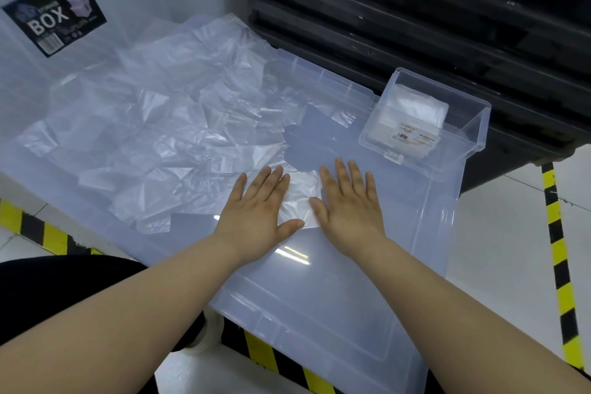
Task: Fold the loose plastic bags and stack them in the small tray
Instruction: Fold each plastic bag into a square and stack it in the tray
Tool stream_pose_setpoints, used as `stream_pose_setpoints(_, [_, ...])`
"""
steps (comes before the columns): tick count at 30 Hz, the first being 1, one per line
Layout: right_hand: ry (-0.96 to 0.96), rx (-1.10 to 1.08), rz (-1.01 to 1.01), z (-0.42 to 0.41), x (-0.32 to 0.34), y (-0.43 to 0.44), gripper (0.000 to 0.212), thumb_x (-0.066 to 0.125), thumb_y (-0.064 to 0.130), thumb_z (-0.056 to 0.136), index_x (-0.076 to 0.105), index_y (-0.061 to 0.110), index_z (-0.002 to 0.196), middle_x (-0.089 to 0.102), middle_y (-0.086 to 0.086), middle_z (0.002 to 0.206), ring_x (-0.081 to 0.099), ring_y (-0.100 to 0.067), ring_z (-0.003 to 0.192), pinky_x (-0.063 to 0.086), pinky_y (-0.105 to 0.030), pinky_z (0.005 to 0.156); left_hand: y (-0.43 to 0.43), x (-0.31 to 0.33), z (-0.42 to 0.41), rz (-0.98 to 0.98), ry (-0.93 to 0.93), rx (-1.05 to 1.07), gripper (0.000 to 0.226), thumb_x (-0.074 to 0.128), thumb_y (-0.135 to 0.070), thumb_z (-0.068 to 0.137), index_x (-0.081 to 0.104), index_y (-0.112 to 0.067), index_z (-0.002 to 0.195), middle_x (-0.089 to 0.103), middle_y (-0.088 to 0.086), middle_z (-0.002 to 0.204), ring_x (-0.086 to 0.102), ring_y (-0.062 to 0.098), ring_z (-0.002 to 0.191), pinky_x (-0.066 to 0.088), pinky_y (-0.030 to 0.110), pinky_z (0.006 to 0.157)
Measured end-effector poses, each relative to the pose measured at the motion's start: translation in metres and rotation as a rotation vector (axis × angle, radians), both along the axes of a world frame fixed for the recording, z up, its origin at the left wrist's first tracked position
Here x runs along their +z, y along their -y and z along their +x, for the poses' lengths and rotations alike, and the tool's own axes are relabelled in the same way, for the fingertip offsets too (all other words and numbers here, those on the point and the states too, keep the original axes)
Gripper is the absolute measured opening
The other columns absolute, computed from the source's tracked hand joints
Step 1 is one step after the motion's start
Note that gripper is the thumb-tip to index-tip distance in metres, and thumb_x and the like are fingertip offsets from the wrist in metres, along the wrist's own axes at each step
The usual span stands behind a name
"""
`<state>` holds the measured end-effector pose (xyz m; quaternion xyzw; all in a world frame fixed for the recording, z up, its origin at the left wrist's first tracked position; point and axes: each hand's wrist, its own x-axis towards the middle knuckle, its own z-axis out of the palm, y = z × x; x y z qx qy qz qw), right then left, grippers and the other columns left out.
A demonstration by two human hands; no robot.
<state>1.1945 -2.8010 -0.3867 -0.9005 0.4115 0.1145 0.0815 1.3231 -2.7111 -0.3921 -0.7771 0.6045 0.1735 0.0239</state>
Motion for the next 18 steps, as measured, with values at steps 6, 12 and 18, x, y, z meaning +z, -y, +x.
stream_pose_setpoints(6, [0.245,0.136,-0.036,0.005,-0.003,-0.012,0.077,0.001,0.045,0.081,0.020,0.008,0.146,0.012,-0.010,0.155,0.010,-0.028,0.143,-0.014,-0.028,0.109,0.000,-0.002,0.000,-0.043,-0.023,0.004,0.118,-0.020,-0.076,0.043,-0.012,-0.020,0.147,-0.017,-0.007,0.154,-0.018,0.009,0.141,-0.019,0.032,0.109])
stream_pose_setpoints(12, [0.103,0.132,0.002,0.001,-0.002,-0.007,0.098,-0.025,0.047,0.057,-0.003,0.019,0.149,-0.011,0.002,0.156,-0.013,-0.014,0.143,-0.023,-0.025,0.102,-0.001,0.005,0.008,-0.060,-0.048,0.059,0.067,0.025,-0.052,0.096,-0.002,-0.021,0.148,-0.009,-0.005,0.156,-0.010,0.010,0.142,-0.013,0.029,0.110])
stream_pose_setpoints(18, [0.096,0.103,0.004,-0.005,-0.006,-0.005,0.099,-0.026,0.046,0.055,-0.006,0.019,0.148,-0.014,0.004,0.155,-0.014,-0.014,0.143,-0.020,-0.025,0.104,-0.012,0.006,0.020,-0.084,-0.073,0.108,0.061,0.034,-0.047,0.095,0.010,-0.025,0.147,-0.001,-0.007,0.156,-0.004,0.010,0.143,-0.009,0.029,0.112])
